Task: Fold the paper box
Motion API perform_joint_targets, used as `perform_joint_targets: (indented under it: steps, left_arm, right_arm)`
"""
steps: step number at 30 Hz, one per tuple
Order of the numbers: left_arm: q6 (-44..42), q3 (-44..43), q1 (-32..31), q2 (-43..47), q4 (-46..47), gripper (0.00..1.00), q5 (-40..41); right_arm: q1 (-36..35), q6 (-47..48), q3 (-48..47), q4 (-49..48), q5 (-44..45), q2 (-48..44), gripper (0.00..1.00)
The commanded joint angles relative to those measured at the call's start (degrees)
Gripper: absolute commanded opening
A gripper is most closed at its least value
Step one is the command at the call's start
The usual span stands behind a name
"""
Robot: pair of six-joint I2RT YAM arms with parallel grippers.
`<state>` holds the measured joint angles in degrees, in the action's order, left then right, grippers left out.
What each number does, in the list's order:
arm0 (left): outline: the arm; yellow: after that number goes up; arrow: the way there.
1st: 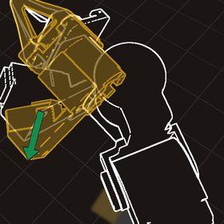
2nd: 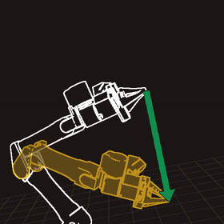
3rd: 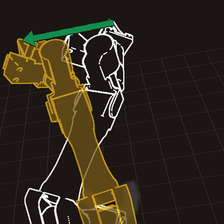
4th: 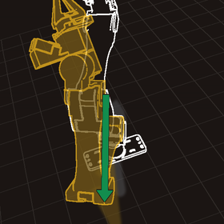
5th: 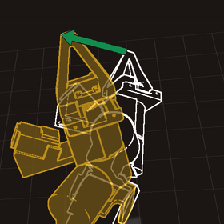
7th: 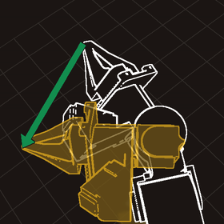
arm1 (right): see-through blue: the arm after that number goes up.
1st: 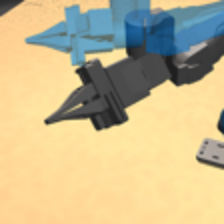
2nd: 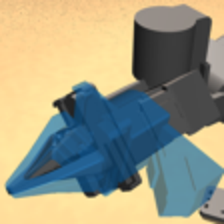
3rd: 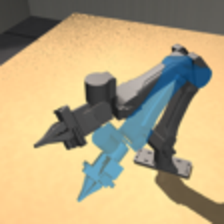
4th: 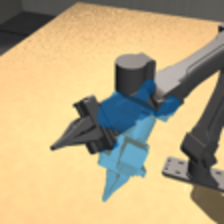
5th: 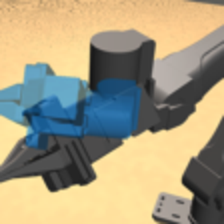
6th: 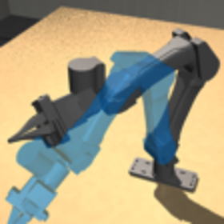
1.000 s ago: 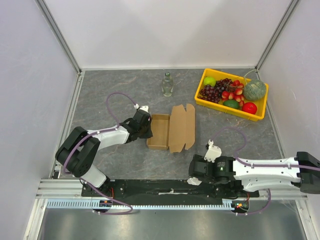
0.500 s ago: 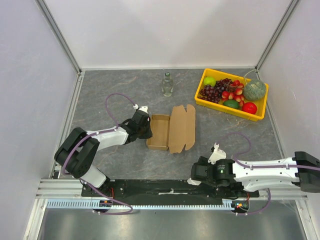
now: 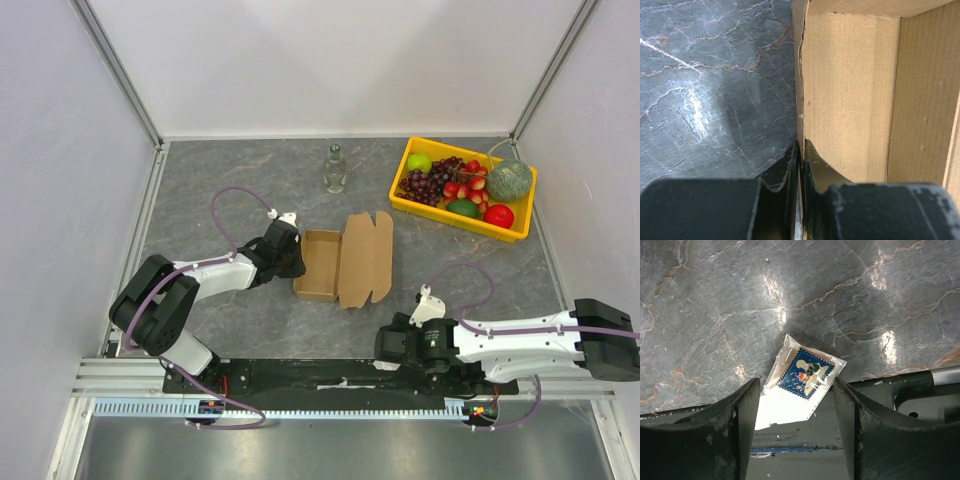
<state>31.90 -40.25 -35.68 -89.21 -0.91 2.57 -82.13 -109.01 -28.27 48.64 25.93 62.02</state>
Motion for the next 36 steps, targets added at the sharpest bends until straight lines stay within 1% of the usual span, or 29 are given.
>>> perform_joint_targets:
  steps: [1, 3, 5, 10, 14, 17, 26, 33, 35, 36]
  left_arm:
    - [-0.3, 1.3, 0.0, -2.0, -1.8, 0.14, -1.5]
    - [-0.3, 1.4, 0.0, -2.2, -1.6, 0.14, -1.5]
    - [-0.3, 1.4, -0.1, -2.3, -1.6, 0.14, -1.6]
    - [-0.2, 1.3, -0.1, -2.5, -1.4, 0.13, -1.6]
    - [-0.2, 1.6, 0.0, -2.6, -1.1, 0.13, -1.5]
    - [-0.2, 1.7, 0.0, -2.7, -1.2, 0.13, -1.5]
    - [-0.2, 1.2, 0.0, -2.8, -1.6, 0.13, -1.4]
    - [0.0, 1.0, 0.0, -3.1, -1.6, 0.13, -1.6]
    - [0.0, 1.1, 0.0, -3.3, -1.5, 0.13, -1.6]
    - [0.0, 1.1, 0.0, -3.4, -1.5, 0.13, -1.7]
  right_arm:
    - [-0.2, -0.1, 2.7, -5.4, 0.6, 4.9, 0.66]
    - [-0.2, 1.3, 2.0, -5.6, 0.6, 6.7, 0.64]
    - [-0.2, 3.0, 1.1, -5.5, 0.8, 8.2, 0.59]
    - [-0.2, 6.0, -1.0, -5.0, 1.0, 10.9, 0.42]
    - [-0.2, 7.1, -2.6, -3.2, 1.4, 11.1, 0.29]
    - [-0.6, 7.8, -4.5, 0.0, 3.0, 9.7, 0.23]
    - [-1.5, 9.5, -14.6, 11.9, 11.4, 4.3, 0.18]
    - [-1.5, 12.9, -24.5, 19.5, 17.7, 5.2, 0.17]
    - [-1.5, 13.6, -26.4, 20.5, 19.1, 5.3, 0.19]
    - [-1.5, 13.8, -26.7, 20.5, 19.4, 5.3, 0.26]
